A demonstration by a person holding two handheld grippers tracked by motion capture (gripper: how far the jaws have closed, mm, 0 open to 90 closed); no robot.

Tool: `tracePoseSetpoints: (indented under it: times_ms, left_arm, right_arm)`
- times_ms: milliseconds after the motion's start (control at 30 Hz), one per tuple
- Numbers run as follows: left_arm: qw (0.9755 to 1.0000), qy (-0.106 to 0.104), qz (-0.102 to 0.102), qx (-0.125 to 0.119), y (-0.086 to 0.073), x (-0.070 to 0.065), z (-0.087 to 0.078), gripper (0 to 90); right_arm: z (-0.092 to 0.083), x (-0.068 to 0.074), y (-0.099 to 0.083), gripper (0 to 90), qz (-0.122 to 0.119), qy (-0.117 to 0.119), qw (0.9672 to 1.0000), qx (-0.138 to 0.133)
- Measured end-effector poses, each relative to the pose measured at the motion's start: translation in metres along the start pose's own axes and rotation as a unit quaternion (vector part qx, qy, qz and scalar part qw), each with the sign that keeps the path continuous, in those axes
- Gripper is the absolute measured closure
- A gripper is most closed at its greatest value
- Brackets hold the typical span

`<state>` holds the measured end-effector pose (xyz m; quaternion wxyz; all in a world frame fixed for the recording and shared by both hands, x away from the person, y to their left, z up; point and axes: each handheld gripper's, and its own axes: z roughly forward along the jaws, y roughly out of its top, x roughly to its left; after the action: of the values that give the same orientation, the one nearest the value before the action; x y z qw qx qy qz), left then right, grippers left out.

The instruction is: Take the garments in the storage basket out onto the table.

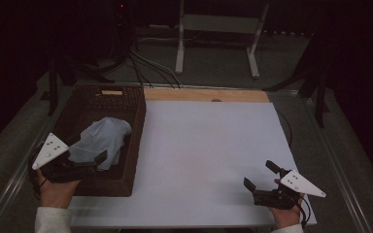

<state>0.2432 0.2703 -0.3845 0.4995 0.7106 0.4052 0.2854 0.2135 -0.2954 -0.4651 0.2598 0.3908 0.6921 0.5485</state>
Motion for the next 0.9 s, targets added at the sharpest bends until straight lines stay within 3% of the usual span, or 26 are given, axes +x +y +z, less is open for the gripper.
tracePoseSetpoints:
  times_ms: [900]
  left_arm:
    - [0.9999,0.011,-0.002,0.010,0.010,0.019,0.005,0.0]
  right_arm:
    - [0.000,0.000,0.000,0.0,0.001,0.001,1.0000,-0.001]
